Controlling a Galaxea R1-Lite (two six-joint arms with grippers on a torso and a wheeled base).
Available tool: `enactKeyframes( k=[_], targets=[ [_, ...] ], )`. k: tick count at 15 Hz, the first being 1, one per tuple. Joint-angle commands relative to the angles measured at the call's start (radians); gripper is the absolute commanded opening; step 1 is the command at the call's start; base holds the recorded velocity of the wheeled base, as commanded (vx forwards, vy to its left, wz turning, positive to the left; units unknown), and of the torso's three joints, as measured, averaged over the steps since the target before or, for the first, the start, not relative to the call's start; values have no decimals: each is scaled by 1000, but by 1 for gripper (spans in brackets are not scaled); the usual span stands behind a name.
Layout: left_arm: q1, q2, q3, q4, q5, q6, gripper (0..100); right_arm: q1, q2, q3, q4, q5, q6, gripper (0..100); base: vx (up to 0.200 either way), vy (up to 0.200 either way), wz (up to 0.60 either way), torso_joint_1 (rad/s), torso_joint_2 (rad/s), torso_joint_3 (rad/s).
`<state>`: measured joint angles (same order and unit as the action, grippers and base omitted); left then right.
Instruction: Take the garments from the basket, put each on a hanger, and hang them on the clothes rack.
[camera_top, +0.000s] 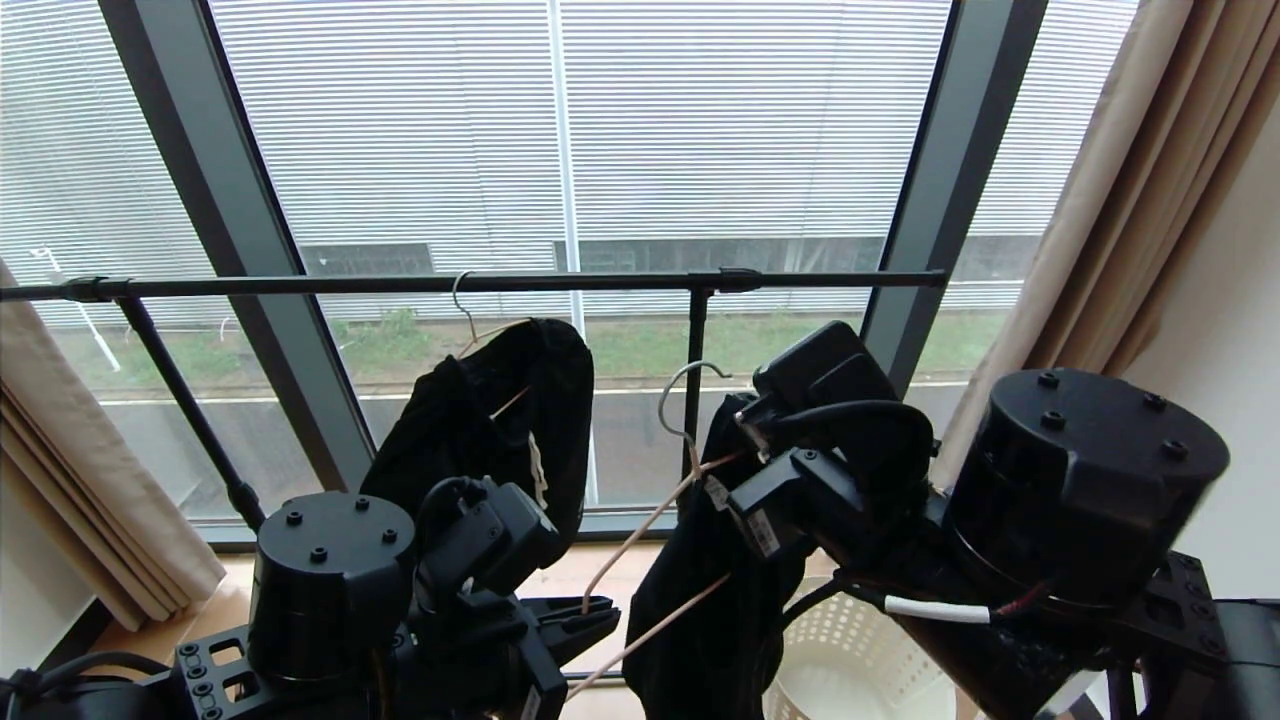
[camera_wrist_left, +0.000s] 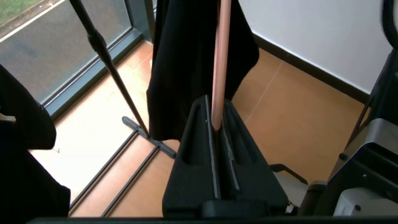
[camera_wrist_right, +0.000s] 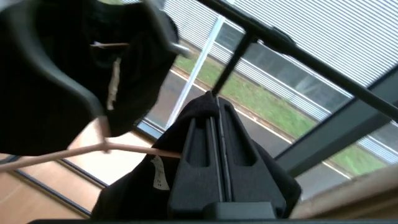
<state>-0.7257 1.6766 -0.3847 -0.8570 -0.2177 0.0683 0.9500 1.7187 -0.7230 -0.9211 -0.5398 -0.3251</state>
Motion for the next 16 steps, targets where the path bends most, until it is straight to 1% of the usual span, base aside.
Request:
enactKeyframes(
  k=[1, 2, 5, 6, 7, 11, 14, 15, 16],
  targets=[
    [0, 9, -2, 0, 0, -1, 0, 52, -16, -1, -1, 0, 0, 0, 0, 0, 0, 0, 0, 0],
    [0, 11, -2, 0, 0, -2, 0, 76, -24, 0, 1, -2, -3, 0, 0, 0, 0, 0, 0, 0],
    [2, 9, 3, -30, 0, -2, 0, 78, -31, 7, -1, -26, -2, 0, 0, 0, 0, 0, 0, 0],
    [2, 9, 10, -65, 0, -2, 0, 69, -44, 14, -1, -52, 1, 0, 0, 0, 0, 0, 0, 0],
    [2, 5, 17, -76, 0, -2, 0, 52, -54, 27, -1, -52, 1, 100, 0, 0, 0, 0, 0, 0],
    [2, -14, 21, -77, 1, -2, 0, 19, -85, 40, 1, -52, 1, 100, 0, 0, 0, 0, 0, 0],
    [12, -51, 26, -77, 1, -4, 0, 12, -133, 99, 14, -43, 0, 100, 0, 0, 0, 0, 0, 0],
    [17, -55, 26, -77, 1, -4, 0, 10, -140, 109, 14, -35, -2, 100, 0, 0, 0, 0, 0, 0],
    [22, -71, 26, -77, 1, -4, 0, 1, -165, 132, 19, -3, -20, 100, 0, 0, 0, 0, 0, 0]
  ],
)
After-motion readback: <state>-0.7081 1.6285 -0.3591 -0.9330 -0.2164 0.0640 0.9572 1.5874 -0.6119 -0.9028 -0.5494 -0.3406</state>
